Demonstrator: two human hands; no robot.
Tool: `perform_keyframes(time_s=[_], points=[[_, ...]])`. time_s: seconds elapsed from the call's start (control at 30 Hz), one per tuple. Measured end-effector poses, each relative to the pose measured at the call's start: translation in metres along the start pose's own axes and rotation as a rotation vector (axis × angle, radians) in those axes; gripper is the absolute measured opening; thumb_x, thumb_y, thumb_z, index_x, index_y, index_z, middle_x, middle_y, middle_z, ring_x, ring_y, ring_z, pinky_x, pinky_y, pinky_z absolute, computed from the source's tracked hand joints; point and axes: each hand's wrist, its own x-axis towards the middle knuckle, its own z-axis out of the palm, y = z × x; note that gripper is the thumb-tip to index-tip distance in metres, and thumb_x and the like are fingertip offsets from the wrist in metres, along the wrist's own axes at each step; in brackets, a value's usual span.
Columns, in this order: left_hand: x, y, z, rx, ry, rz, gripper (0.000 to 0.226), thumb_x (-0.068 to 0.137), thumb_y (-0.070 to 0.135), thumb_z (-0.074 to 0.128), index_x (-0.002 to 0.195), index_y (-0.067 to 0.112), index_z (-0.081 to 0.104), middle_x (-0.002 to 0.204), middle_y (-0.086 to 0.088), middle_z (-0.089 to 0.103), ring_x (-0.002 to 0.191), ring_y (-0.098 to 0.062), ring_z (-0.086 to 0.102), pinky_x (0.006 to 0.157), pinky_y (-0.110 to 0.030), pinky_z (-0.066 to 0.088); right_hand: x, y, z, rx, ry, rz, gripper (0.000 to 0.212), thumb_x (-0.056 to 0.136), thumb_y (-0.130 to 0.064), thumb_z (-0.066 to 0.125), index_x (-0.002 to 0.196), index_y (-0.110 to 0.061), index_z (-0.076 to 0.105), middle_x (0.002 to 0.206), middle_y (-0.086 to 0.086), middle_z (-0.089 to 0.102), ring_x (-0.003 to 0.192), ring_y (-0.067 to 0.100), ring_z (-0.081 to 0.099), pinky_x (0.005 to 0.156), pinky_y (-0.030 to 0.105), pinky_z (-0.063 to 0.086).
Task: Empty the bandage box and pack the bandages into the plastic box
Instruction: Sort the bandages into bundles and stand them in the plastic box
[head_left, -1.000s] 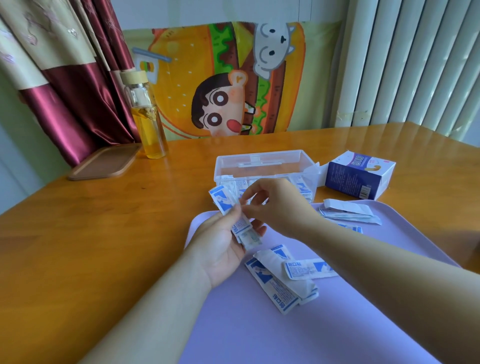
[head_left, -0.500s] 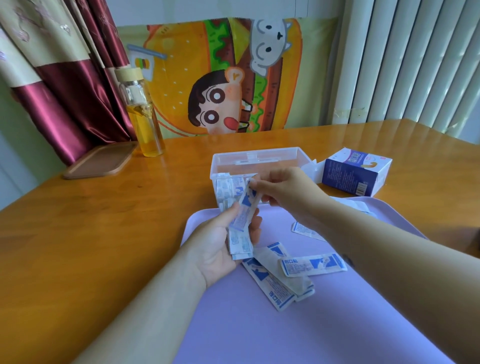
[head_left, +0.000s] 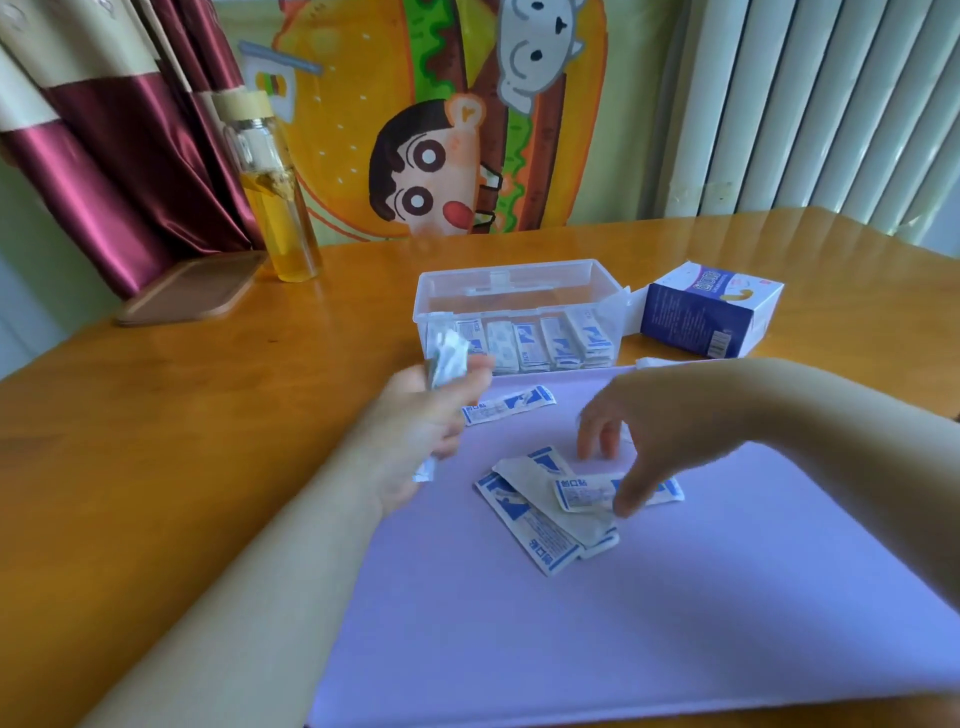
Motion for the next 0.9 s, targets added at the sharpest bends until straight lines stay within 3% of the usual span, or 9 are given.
perform_keyframes(time_s=[0.07, 0.13, 0.23, 0.37, 0.43, 0.53, 0.63, 0.77, 0.9], points=[[-0.005, -0.001, -0.001, 0.601, -0.179, 0.235, 0.019, 0.077, 0.038, 0.071, 0.096, 0.035, 0.066, 0.075, 0.023, 0.058, 0.062, 0.006, 0.051, 0.057, -0.009, 0.036, -0.003, 0.001, 0.007, -0.055, 0.016, 0.008, 0.049, 0.065, -0.053, 0.077, 0.107, -0.035, 0.057, 0.100, -0.016, 0.060, 0.090, 0.008, 0.058, 0.083, 0.029, 0.051], [-0.008, -0.005, 0.002, 0.816, -0.390, 0.294, 0.023, 0.079, 0.025, 0.073, 0.100, 0.034, 0.067, 0.091, 0.023, 0.060, 0.081, 0.012, 0.053, 0.072, -0.007, 0.040, -0.004, 0.003, 0.010, -0.036, 0.048, -0.007, 0.043, 0.068, -0.048, 0.077, 0.104, -0.032, 0.059, 0.097, -0.015, 0.062, 0.086, 0.007, 0.058, 0.078, 0.026, 0.049], [-0.011, -0.009, 0.005, 0.829, -0.508, 0.256, 0.033, 0.078, 0.018, 0.075, 0.109, 0.027, 0.069, 0.110, 0.019, 0.059, 0.100, 0.009, 0.053, 0.090, -0.009, 0.039, -0.004, 0.004, 0.009, -0.060, 0.060, -0.025, 0.036, 0.072, -0.044, 0.075, 0.103, -0.029, 0.064, 0.094, -0.014, 0.065, 0.083, 0.005, 0.058, 0.075, 0.024, 0.048], [-0.010, -0.011, 0.003, 0.875, -0.456, 0.277, 0.031, 0.078, 0.023, 0.075, 0.109, 0.025, 0.069, 0.107, 0.019, 0.058, 0.100, 0.006, 0.052, 0.088, -0.007, 0.037, -0.003, 0.004, 0.007, -0.105, 0.026, -0.032, 0.030, 0.077, -0.043, 0.071, 0.101, -0.026, 0.064, 0.090, -0.013, 0.061, 0.082, 0.008, 0.057, 0.075, 0.023, 0.047], [-0.011, -0.011, 0.004, 0.901, -0.422, 0.288, 0.025, 0.080, 0.027, 0.073, 0.104, 0.027, 0.069, 0.102, 0.019, 0.059, 0.098, 0.004, 0.053, 0.088, -0.010, 0.038, -0.004, 0.009, 0.001, -0.091, 0.018, -0.028, 0.012, 0.081, -0.041, 0.067, 0.088, -0.034, 0.061, 0.083, -0.016, 0.060, 0.078, 0.009, 0.058, 0.076, 0.028, 0.050], [-0.012, -0.010, 0.004, 0.870, -0.381, 0.275, 0.011, 0.084, 0.031, 0.069, 0.094, 0.029, 0.072, 0.092, 0.020, 0.065, 0.088, 0.006, 0.057, 0.080, -0.013, 0.043, -0.001, 0.015, -0.015, 0.110, 0.179, -0.040, 0.006, 0.085, -0.033, 0.062, 0.084, -0.039, 0.062, 0.081, -0.013, 0.066, 0.075, 0.013, 0.063, 0.074, 0.029, 0.050], [-0.012, -0.009, 0.003, 0.833, -0.350, 0.277, 0.009, 0.088, 0.032, 0.064, 0.090, 0.030, 0.073, 0.086, 0.018, 0.069, 0.081, 0.006, 0.060, 0.073, -0.013, 0.046, 0.022, 0.006, -0.028, 0.219, 0.434, -0.070, 0.026, 0.091, -0.021, 0.055, 0.115, -0.027, 0.064, 0.101, -0.010, 0.062, 0.089, 0.013, 0.056, 0.071, 0.018, 0.044], [-0.013, -0.009, 0.002, 0.805, -0.242, 0.310, 0.024, 0.092, 0.029, 0.059, 0.068, 0.035, 0.059, 0.062, 0.017, 0.059, 0.059, 0.005, 0.052, 0.055, -0.008, 0.035, 0.058, -0.014, -0.020, 0.227, 0.402, -0.133, 0.031, 0.091, -0.017, 0.057, 0.121, -0.020, 0.063, 0.118, 0.000, 0.062, 0.103, 0.018, 0.056, 0.080, 0.022, 0.041], [-0.005, -0.013, -0.008, 0.774, -0.106, 0.272, 0.007, 0.090, 0.032, 0.060, 0.084, 0.032, 0.062, 0.077, 0.004, 0.063, 0.066, -0.016, 0.053, 0.056, -0.021, 0.038, 0.076, -0.010, -0.002, 0.251, 0.442, -0.123, 0.028, 0.086, -0.020, 0.065, 0.114, -0.019, 0.065, 0.102, 0.000, 0.062, 0.085, 0.017, 0.056, 0.069, 0.024, 0.043]])
